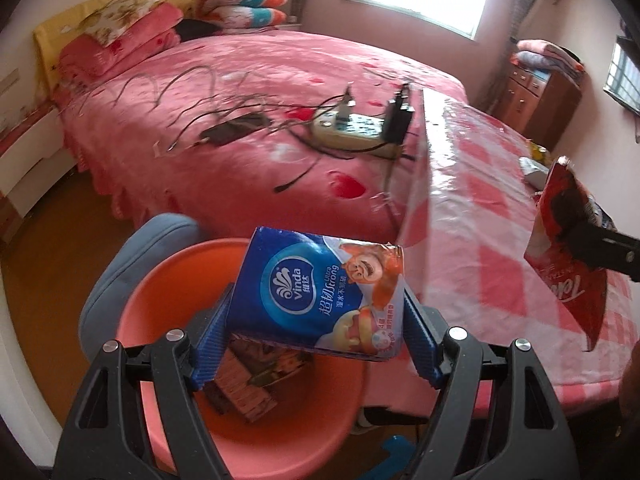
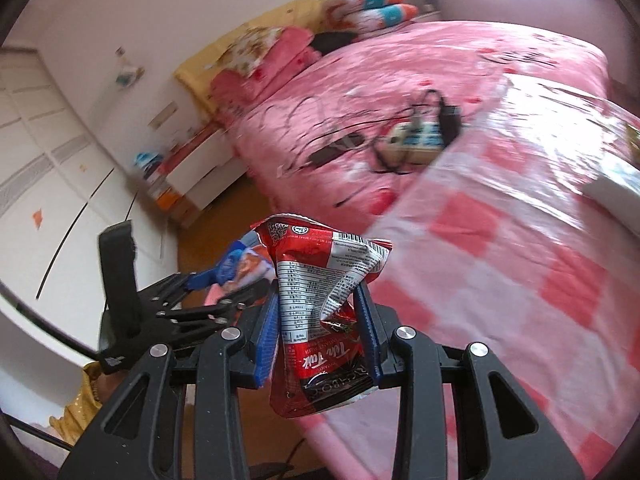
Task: Collect trash
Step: 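Carry the tissue pack and snack bag to the orange bucket and release, then move both tools back over the table toward the remaining trash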
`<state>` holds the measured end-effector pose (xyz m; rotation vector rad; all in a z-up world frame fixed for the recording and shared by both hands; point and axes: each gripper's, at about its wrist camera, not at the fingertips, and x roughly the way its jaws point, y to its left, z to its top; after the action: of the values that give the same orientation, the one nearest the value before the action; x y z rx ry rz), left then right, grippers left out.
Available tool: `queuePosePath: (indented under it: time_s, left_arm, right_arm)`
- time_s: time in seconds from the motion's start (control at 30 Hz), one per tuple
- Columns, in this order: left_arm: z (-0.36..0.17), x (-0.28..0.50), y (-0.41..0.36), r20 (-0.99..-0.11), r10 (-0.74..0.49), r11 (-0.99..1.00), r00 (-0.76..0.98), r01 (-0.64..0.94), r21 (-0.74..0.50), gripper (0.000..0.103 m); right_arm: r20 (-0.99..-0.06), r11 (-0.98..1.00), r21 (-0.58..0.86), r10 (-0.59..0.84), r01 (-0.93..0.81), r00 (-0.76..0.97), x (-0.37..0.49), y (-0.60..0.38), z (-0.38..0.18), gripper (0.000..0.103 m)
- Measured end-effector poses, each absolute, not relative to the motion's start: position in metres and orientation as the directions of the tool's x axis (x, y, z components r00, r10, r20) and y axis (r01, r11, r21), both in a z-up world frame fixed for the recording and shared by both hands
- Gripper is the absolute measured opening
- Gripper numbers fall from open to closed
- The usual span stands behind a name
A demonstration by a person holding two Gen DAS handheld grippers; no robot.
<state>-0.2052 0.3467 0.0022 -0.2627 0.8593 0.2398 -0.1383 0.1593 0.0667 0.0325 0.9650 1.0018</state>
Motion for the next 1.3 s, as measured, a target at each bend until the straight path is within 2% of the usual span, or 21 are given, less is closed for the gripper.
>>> queuePosePath:
  time_s: [0.3, 0.4, 0.43, 0.5, 0.53, 0.67, 0.7, 0.83, 1.0, 1.3]
  left_arm:
    - [-0.023, -0.228, 0.379, -0.798, 0.139, 0.912, 0.586, -0.390, -0.127, 0.076]
    - [-0.033, -0.234, 0.390, -0.816, 0.144, 0.896, 0.561, -0.423, -0.133, 0.077]
    - [-0.038, -0.235, 0.395, -0.825, 0.142, 0.888, 0.547, -0.438, -0.137, 0.079]
    - [-0.044, -0.239, 0.404, -0.837, 0.145, 0.870, 0.527, -0.471, -0.146, 0.082]
    - [-0.045, -0.241, 0.409, -0.838, 0.146, 0.862, 0.525, -0.484, -0.153, 0.082]
    - [-0.043, -0.246, 0.418, -0.833, 0.166, 0.852, 0.528, -0.502, -0.148, 0.082]
    - [-0.041, -0.246, 0.418, -0.830, 0.177, 0.851, 0.528, -0.505, -0.140, 0.082]
    - [-0.034, -0.244, 0.420, -0.817, 0.194, 0.848, 0.544, -0.511, -0.139, 0.082]
    - [-0.028, -0.240, 0.413, -0.807, 0.182, 0.855, 0.562, -0.496, -0.153, 0.082]
    - [-0.014, -0.223, 0.382, -0.786, 0.113, 0.888, 0.608, -0.416, -0.194, 0.082]
  right_arm:
    - [-0.684, 0.488, 0.447, 0.727, -0.750, 0.065, -0.161, 0.229, 0.061, 0.037]
    - [-0.693, 0.467, 0.450, 0.720, -0.761, 0.033, -0.166, 0.250, 0.053, 0.040]
    - [-0.691, 0.465, 0.456, 0.722, -0.759, 0.027, -0.167, 0.253, 0.051, 0.043]
    - [-0.685, 0.479, 0.459, 0.727, -0.748, 0.045, -0.166, 0.254, 0.048, 0.066]
    - [-0.681, 0.490, 0.456, 0.729, -0.743, 0.063, -0.164, 0.251, 0.049, 0.072]
    - [-0.671, 0.534, 0.452, 0.731, -0.714, 0.122, -0.157, 0.234, 0.053, 0.077]
    - [-0.669, 0.551, 0.445, 0.729, -0.706, 0.148, -0.156, 0.229, 0.054, 0.083]
    - [-0.659, 0.612, 0.387, 0.707, -0.690, 0.257, -0.154, 0.204, 0.060, 0.089]
    - [-0.649, 0.663, 0.330, 0.677, -0.672, 0.348, -0.153, 0.178, 0.063, 0.091]
    - [-0.636, 0.715, 0.308, 0.646, -0.628, 0.422, -0.153, 0.138, 0.061, 0.091]
